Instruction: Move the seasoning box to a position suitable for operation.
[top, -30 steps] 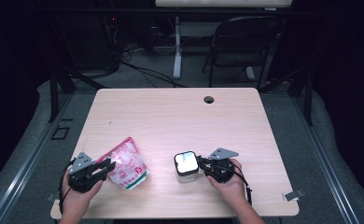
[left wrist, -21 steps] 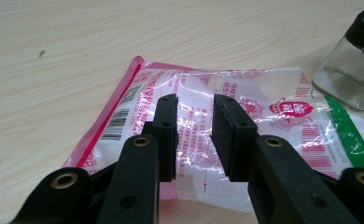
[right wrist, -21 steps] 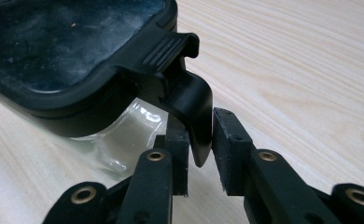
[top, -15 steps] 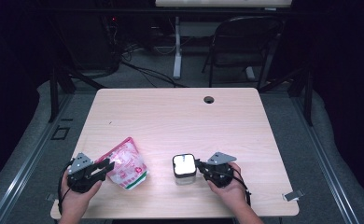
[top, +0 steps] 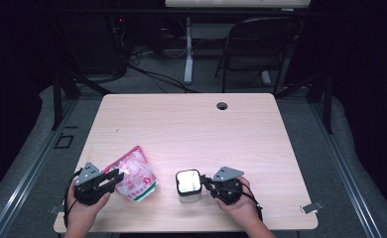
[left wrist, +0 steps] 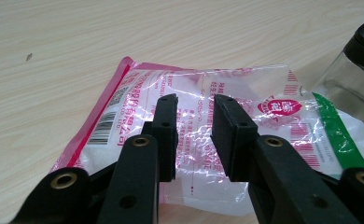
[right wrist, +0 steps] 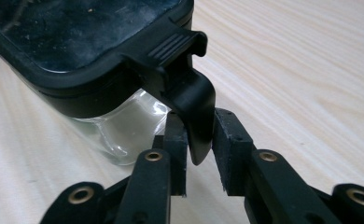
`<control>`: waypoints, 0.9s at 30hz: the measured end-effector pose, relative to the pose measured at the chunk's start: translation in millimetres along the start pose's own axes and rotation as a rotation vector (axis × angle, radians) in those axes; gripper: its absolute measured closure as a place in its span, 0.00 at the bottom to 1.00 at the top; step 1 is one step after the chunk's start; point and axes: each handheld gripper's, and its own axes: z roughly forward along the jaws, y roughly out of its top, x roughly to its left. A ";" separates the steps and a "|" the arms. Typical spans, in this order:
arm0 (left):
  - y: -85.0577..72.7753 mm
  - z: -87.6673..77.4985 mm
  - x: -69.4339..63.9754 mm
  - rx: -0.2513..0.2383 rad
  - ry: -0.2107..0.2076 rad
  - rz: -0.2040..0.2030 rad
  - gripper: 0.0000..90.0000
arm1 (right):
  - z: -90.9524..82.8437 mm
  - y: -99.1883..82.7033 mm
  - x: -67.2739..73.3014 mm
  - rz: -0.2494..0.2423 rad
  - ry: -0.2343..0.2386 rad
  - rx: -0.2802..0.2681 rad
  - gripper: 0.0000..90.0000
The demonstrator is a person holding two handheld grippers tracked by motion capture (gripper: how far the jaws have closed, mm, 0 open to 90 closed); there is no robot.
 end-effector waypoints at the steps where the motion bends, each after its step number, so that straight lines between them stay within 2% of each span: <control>1: 0.3 -0.1 -0.3 0.001 0.000 0.001 0.79 | -0.5 0.3 0.2 0.010 0.014 0.003 0.83; 5: 3.3 -1.7 -3.4 0.006 -0.004 -0.011 0.80 | -9.4 1.4 0.0 0.056 0.062 -0.008 0.77; 8: 8.9 -3.7 -6.6 0.004 -0.017 -0.004 0.80 | -21.9 4.9 -1.6 0.092 0.099 -0.014 0.74; 12: 16.3 -3.8 -10.0 -0.008 -0.044 -0.017 0.79 | -35.6 9.5 -1.8 0.075 0.102 -0.017 0.74; 17: 36.8 5.1 -16.7 0.006 -0.117 -0.043 0.78 | -49.4 24.1 -4.1 0.069 0.105 -0.004 0.76; 20: 43.9 9.3 -20.8 0.020 -0.122 -0.039 0.74 | -53.7 34.4 -4.5 0.050 0.088 0.008 0.80; 21: 51.3 14.0 -23.9 0.021 -0.161 -0.063 0.72 | -54.7 37.7 -4.6 0.054 0.088 0.014 0.79; 24: 64.2 19.0 -31.3 0.037 -0.170 -0.018 0.71 | -55.9 47.4 -5.7 0.060 0.100 0.026 0.77; 25: 68.4 20.9 -33.7 0.040 -0.185 -0.005 0.72 | -55.8 50.8 -6.5 0.062 0.104 0.037 0.77; 26: 68.4 20.9 -33.7 0.040 -0.185 -0.005 0.73 | -55.9 54.1 -6.6 0.065 0.096 0.039 0.77; 27: 76.2 24.7 -38.7 0.043 -0.207 0.024 0.73 | -56.2 57.3 -7.1 0.059 0.086 0.038 0.76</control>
